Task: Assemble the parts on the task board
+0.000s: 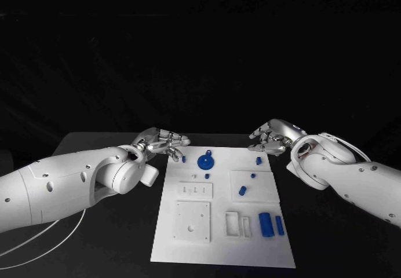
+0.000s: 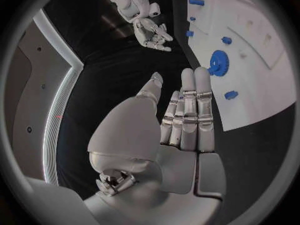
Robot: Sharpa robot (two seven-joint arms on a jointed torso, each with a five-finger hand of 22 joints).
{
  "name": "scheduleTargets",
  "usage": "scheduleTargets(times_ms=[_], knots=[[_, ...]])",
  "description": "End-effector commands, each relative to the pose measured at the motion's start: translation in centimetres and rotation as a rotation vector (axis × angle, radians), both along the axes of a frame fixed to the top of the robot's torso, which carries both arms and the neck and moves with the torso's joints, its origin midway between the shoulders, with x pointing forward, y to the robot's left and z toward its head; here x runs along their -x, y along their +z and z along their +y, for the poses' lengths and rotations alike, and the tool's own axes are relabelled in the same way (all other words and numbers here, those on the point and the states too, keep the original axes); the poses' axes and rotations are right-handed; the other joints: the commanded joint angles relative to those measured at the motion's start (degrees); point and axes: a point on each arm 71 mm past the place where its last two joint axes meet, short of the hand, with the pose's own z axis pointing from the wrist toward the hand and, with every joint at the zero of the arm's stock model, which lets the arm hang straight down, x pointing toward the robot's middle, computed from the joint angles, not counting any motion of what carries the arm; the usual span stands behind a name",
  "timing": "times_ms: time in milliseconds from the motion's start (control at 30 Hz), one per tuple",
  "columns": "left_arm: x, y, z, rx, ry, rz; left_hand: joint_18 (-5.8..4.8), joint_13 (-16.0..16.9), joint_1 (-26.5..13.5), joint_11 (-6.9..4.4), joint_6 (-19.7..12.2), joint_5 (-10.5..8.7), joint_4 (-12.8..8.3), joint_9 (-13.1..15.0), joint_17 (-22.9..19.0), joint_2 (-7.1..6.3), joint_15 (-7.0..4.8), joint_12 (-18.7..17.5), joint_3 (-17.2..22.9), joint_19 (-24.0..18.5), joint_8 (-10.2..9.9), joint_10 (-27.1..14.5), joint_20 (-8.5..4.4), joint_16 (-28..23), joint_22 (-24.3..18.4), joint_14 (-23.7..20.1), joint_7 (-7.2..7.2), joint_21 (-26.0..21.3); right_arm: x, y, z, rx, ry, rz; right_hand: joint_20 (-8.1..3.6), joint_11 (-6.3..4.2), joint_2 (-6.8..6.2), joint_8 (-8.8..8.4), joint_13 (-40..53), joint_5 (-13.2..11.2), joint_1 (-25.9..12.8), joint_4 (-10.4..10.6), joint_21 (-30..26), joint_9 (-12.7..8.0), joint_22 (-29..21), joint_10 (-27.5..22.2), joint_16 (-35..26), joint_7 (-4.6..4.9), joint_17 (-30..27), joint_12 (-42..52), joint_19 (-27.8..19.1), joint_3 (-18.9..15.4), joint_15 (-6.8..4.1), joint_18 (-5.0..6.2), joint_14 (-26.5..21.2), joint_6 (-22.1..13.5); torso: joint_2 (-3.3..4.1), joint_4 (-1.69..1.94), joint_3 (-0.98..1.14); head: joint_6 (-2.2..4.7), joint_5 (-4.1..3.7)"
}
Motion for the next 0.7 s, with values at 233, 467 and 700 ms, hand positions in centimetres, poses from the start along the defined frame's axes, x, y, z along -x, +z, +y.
scheduleTargets(times_ms=[233, 467, 700], knots=[[-0.1, 0.2, 0.2, 0.01, -0.014, -0.019, 0.6, 0.1, 0.1, -0.08, 0.5, 0.07, -0.2, 0.0, -0.1, 0.45, 0.13, -0.2, -0.4, -0.9, 0.0, 0.7, -0.03, -0.4, -0.2, -0.4, 0.09, -0.6, -0.1, -1.9, -3.2, -0.09, 0.107, 0.042, 0.46, 0.09, 0.35, 0.27, -0.8, 3.5, 3.0, -2.4, 0.3, 0.0, 1.5, -0.8, -0.2, 0.51, 0.2, -0.5, 2.3, -3.2, 0.42, -0.47, -0.1, -1.2, -0.26, -1.12, 0.78, -0.2, 0.08], [-0.2, 0.2, 0.3, 0.01, -0.011, -0.024, 0.54, 0.1, 0.3, 0.2, 0.0, 0.09, -0.6, 0.0, -0.5, 0.11, 0.14, -0.2, -0.4, -1.1, 0.0, -1.6, 0.0, -0.9, -0.3, -0.4, 0.13, -0.9, -0.5, -3.9, -4.9, -0.093, 0.073, 0.07, 0.57, 0.25, 0.52, 0.27, -1.4, 5.4, 3.9, -5.1, -0.4, -0.1, 2.5, -1.2, -0.3, 0.8, 0.3, -0.9, 2.3, -2.2, 0.53, -0.39, -0.3, -2.4, -0.16, -0.89, 0.81, -0.45, 0.06], [-0.2, 0.2, 0.2, 0.01, -0.013, -0.024, 0.55, 0.1, 0.3, 0.19, -0.1, 0.07, -0.5, 0.0, -0.5, 0.12, 0.12, -0.2, -0.4, -1.0, 0.0, -1.6, -0.02, -0.9, -0.3, -0.3, 0.13, -0.9, -0.8, -5.1, -5.5, -0.105, 0.054, 0.089, 0.61, 0.35, 0.34, 0.28, -1.5, 5.6, 3.8, -5.4, -0.7, -0.1, 2.9, -1.2, -0.3, 0.99, 0.4, -0.8, 2.4, -2.5, 0.58, -0.28, -0.3, -3.5, 0.02, -0.74, 1.05, -0.58, -0.01]])
